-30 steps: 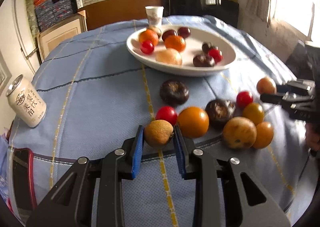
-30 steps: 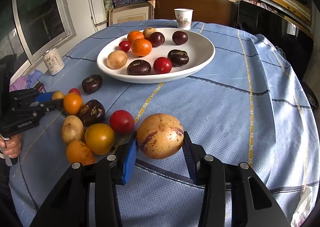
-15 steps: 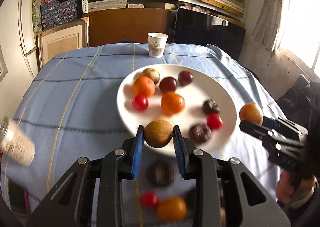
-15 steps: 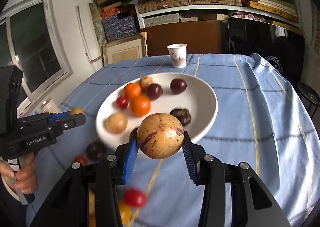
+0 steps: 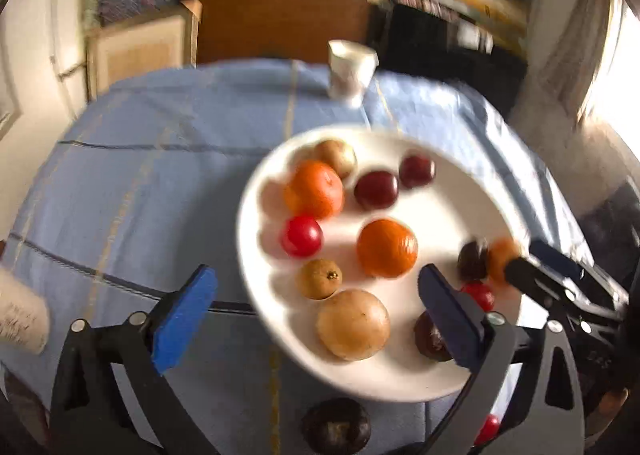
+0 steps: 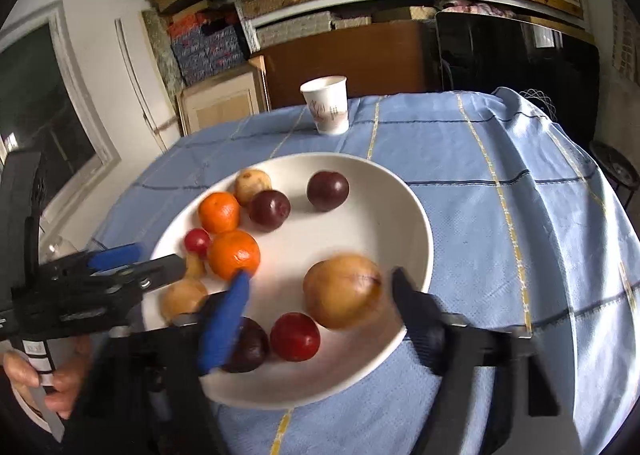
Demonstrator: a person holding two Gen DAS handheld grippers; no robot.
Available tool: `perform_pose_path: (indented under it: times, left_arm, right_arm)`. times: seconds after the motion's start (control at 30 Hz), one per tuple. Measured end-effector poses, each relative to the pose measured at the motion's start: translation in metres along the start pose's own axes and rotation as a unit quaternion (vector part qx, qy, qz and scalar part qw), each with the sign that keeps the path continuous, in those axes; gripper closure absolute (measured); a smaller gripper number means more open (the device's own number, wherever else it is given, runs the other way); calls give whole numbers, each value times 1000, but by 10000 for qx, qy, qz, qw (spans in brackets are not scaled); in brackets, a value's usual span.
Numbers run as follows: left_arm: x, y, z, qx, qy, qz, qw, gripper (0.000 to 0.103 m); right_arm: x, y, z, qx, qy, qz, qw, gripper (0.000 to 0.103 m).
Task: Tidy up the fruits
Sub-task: 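Carry both fruits over the plate and open both tools to release, then move both tools back to the pile, right tool toward the orange-tan fruit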
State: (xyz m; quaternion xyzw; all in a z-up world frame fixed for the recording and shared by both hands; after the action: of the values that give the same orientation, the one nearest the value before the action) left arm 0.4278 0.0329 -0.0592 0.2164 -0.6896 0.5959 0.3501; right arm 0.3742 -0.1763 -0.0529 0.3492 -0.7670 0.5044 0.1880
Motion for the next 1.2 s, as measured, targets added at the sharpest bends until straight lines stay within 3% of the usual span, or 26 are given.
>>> perform_pose_path:
  times: [0.17, 0.27, 0.47, 0.57, 0.67, 0.83, 1.07, 1.2]
  left_arm:
    - [40, 28, -2, -39, -18, 169, 9998, 5]
    - [59, 63, 2, -162, -125, 161, 9997, 5]
    - [83, 145, 7, -180, -168, -216, 9995, 5]
    - [76, 172, 5, -111, -114, -738, 9971, 5]
    - [75, 179, -5, 159, -194, -845, 9961, 4]
    - [70, 181, 6, -289, -574, -1083, 9920, 4]
    - [71, 182, 2, -203, -488, -1109, 9924, 4]
    - [70, 181, 4, -203, -490, -1112, 9924, 4]
  right_arm:
    - [42, 23, -6, 422, -117, 195, 9989, 26]
    - [57, 61, -2, 672, -149, -70, 9976, 26]
    - [87, 117, -10, 848, -489, -543, 9937, 26]
    - [96, 134, -15, 771, -673, -693, 9923, 26]
    - [97, 155, -26, 1016, -605, -893, 9890, 26]
    - [91, 173, -39, 1406, -340, -1089, 9835, 26]
    - [81, 167, -23, 767, -149, -1240, 9892, 27]
    - [81, 166, -26, 681, -167, -1172, 9906, 36]
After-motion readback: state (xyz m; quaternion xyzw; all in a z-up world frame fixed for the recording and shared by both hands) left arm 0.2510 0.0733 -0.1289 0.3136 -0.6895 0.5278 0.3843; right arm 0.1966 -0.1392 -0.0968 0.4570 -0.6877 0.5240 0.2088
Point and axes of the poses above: each gripper's, at about its wrist camera, not at the fingertips, and x roughly against the way its jaws point, z to its right, y to its underside, the point moved 5 cm from there along -x, roughly the way its jaws point, and after that the axes turned 14 degrees about -x, right-handed, at the moved point
